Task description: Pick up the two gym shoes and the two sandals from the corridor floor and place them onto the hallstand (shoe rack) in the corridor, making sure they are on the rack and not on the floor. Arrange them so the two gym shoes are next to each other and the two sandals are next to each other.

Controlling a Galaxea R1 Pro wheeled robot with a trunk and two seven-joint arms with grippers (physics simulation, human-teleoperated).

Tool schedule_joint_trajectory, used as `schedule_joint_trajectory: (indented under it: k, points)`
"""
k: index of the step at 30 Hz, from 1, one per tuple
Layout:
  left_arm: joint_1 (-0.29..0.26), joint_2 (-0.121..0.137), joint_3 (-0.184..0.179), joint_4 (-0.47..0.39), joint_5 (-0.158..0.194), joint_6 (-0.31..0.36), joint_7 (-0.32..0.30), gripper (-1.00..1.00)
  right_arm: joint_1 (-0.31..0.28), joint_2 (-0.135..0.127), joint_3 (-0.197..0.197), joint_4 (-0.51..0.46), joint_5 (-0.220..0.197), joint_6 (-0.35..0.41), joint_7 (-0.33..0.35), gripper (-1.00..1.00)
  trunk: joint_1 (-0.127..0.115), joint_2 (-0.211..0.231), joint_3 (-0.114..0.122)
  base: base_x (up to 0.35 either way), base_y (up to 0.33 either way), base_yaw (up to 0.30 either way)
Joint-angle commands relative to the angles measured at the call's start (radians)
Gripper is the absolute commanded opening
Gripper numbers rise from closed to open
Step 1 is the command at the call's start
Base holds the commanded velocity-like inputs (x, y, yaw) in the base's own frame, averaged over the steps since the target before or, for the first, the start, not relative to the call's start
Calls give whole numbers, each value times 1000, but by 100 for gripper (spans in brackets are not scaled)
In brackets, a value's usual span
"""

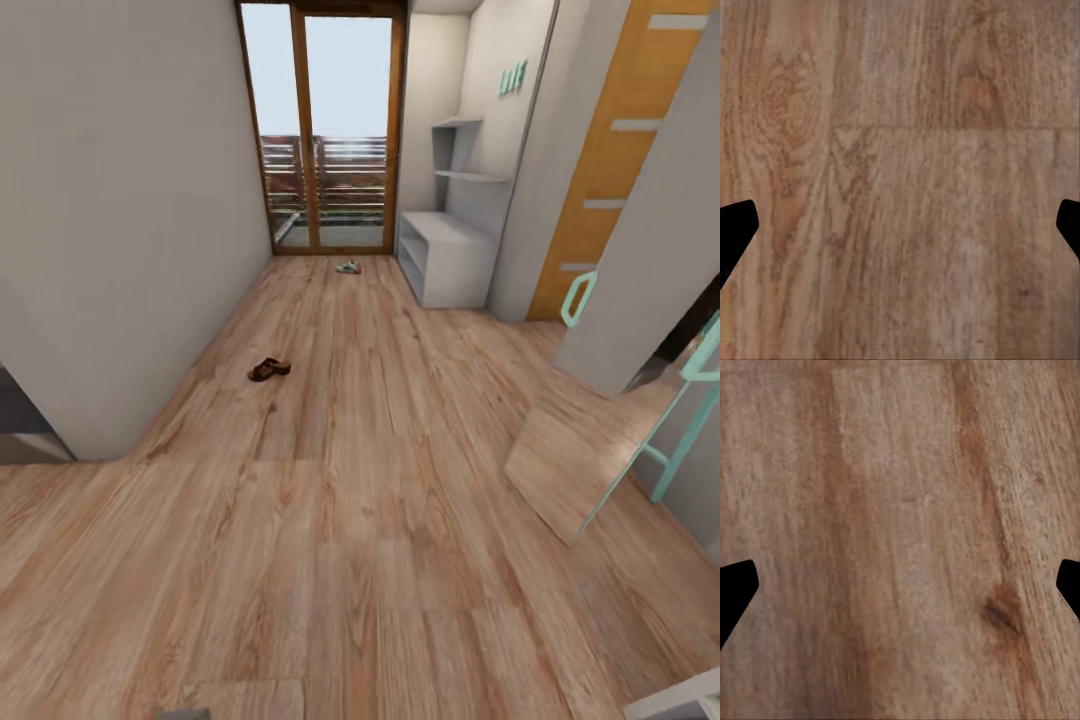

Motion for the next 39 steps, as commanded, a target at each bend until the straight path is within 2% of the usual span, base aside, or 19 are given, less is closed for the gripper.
schedule_joint_trajectory:
  k: [1, 39]
  points:
    - [-1, 0, 1, 1, -1, -6, 1, 100, 0, 0, -2, 1, 0, -3, 1, 100, 0, 0, -1, 339, 0, 0]
    - [-2, 4, 1, 12, 0, -16, 1, 100, -1, 0, -3, 4, -1, -4, -1, 100, 0, 0, -1, 340, 0, 0]
